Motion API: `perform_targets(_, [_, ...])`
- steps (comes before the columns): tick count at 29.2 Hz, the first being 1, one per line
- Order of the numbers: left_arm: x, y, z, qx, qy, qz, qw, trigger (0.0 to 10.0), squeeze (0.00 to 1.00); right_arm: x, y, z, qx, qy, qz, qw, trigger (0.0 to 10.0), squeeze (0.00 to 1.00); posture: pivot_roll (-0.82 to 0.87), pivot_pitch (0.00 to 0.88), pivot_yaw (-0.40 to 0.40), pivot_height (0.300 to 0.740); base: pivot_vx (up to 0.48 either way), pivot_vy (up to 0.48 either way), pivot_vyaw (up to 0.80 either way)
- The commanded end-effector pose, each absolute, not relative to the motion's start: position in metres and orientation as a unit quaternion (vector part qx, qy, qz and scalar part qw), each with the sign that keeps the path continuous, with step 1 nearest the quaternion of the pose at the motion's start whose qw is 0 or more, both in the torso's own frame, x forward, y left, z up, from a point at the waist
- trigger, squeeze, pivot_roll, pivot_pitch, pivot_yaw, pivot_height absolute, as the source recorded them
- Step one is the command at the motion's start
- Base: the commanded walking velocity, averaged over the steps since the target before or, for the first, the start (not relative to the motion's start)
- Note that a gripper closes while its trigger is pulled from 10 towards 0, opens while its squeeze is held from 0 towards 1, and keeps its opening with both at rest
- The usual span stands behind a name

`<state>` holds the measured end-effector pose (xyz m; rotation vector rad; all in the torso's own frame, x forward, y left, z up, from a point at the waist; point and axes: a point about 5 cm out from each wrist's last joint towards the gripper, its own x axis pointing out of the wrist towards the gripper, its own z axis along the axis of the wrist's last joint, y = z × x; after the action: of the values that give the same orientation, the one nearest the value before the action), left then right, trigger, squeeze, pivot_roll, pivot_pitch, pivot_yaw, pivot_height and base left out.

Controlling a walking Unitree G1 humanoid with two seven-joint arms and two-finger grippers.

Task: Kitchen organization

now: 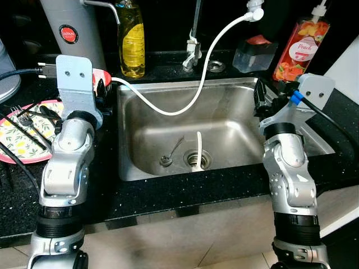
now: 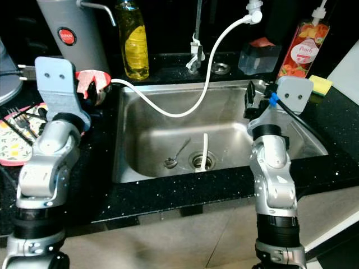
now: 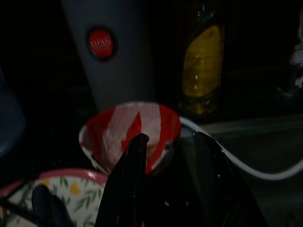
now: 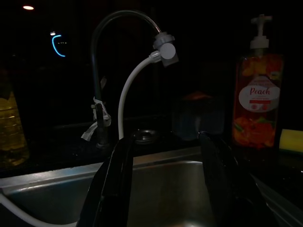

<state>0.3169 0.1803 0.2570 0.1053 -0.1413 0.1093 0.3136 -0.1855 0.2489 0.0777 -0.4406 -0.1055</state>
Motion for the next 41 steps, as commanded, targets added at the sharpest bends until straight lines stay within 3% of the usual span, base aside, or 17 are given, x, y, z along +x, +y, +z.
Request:
perform_targets(1, [0.316,0.177,0.253,0.053,-0.048,0.052,0.996,10.0,0.00,0.315,-0.187,0.247,0.036,-0.215,-0.055,0.974,10.0,0.00,0.11,0.000,-0.029,0.740,0.000,0.000,0.00])
perform_targets(5, [0.315,0.176,0.255,0.080,-0.066,0.054,0.993,10.0,0.00,0.315,-0.188,0.249,0.038,-0.216,-0.058,0.974,10.0,0.00,0.11,0.000,-0.029,0.740,0.000,0.000,0.00])
perform_targets(18, [0.319,0.186,0.254,0.055,-0.042,0.104,0.992,10.0,0.00,0.316,-0.187,0.249,0.037,-0.215,-0.055,0.974,10.0,0.00,0.10,0.000,-0.039,0.740,0.000,0.000,0.00])
perform_targets(22, [0.320,0.201,0.247,0.003,0.010,0.171,0.985,10.0,0.00,0.317,-0.188,0.247,0.037,-0.211,-0.056,0.975,10.0,0.00,0.11,0.000,-0.042,0.740,0.000,0.000,0.00])
perform_targets(29, [0.319,0.227,0.248,-0.024,0.017,0.249,0.968,10.0,0.00,0.318,-0.186,0.249,0.038,-0.214,-0.053,0.975,10.0,0.00,0.11,0.000,-0.038,0.740,0.000,0.000,0.00])
perform_targets(41, [0.330,0.254,0.247,-0.138,0.043,0.324,0.935,10.0,0.00,0.319,-0.186,0.249,0.040,-0.215,-0.056,0.974,10.0,0.00,0.10,0.000,-0.039,0.740,0.000,0.000,0.00])
